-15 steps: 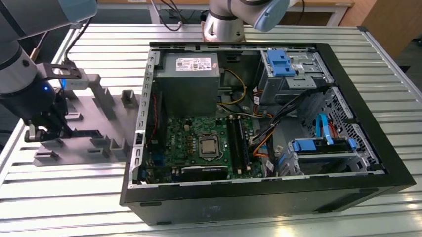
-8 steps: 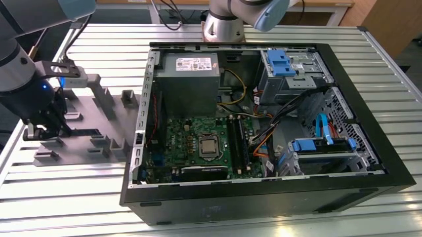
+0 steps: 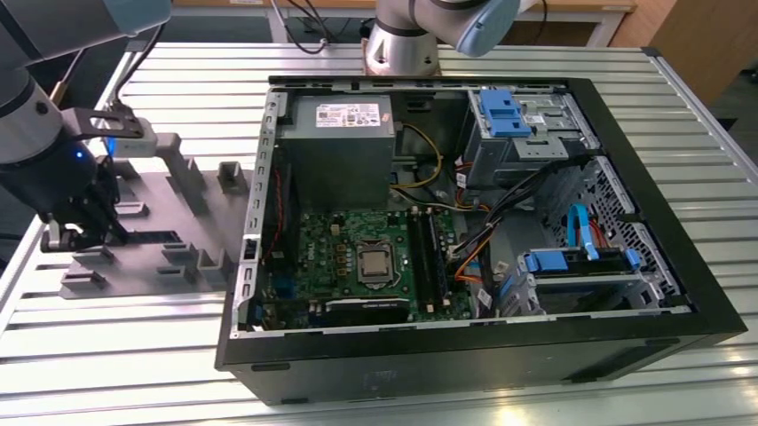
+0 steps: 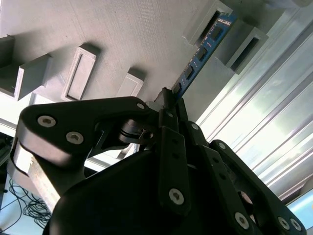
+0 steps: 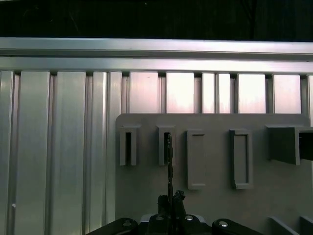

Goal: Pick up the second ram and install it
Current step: 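Pick up the second ram and move it above second insertion slot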

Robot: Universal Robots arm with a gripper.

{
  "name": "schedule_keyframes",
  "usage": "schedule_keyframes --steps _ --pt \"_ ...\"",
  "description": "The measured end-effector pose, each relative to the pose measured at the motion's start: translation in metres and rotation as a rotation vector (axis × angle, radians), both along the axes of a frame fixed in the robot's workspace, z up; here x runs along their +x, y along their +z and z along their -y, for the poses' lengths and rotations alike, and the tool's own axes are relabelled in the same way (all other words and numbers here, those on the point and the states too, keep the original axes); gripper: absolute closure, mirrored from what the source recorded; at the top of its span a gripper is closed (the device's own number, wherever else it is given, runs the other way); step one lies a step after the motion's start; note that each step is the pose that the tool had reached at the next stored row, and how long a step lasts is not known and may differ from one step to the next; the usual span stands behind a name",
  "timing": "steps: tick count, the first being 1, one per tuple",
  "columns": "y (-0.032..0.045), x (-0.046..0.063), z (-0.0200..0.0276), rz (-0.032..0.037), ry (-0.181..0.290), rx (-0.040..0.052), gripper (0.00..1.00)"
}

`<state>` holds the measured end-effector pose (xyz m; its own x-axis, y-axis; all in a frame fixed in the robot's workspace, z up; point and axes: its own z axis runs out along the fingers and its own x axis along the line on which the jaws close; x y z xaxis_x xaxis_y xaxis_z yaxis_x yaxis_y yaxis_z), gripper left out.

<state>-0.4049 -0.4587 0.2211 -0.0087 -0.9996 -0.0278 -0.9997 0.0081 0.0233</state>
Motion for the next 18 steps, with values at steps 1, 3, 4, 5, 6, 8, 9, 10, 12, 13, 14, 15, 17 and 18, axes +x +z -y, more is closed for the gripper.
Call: schedule_keyframes --steps 1,3,4,5,6,8,9,10,12,13,14,15,17,18 --pt "0.0003 0.0000 0.0000 -0.0001 0.000 0.0002 0.86" --pt "0.0009 0.0000 0.0000 -0.0001 0.000 0.0012 0.86" --pt "0.0011 0.0000 0.0001 0.0001 0.000 0.0018 0.86" --pt "0.0012 0.0000 0.0001 0.0002 0.000 0.0024 0.86" --pt "0.0012 0.0000 0.0001 0.0002 0.000 0.0026 0.86" --pt "0.0072 0.0000 0.0007 0.0001 0.000 0.0144 0.86" --pt "0.0072 0.0000 0.0007 0.0001 0.000 0.0144 0.86" --pt "0.0072 0.0000 0.0008 0.0001 0.000 0.0144 0.86" --pt "0.0073 0.0000 0.0008 0.0000 0.000 0.0144 0.86" --pt "0.0075 0.0000 0.0008 0.0000 0.000 0.0144 0.86" --pt "0.0078 0.0000 0.0008 -0.0001 0.000 0.0143 0.86" --pt "0.0083 0.0000 0.0008 -0.0003 0.000 0.0142 0.86" --pt "0.0092 0.0000 0.0008 0.0000 0.000 0.0144 0.86" --pt "0.0098 0.0000 0.0008 -0.0001 0.000 0.0144 0.86"
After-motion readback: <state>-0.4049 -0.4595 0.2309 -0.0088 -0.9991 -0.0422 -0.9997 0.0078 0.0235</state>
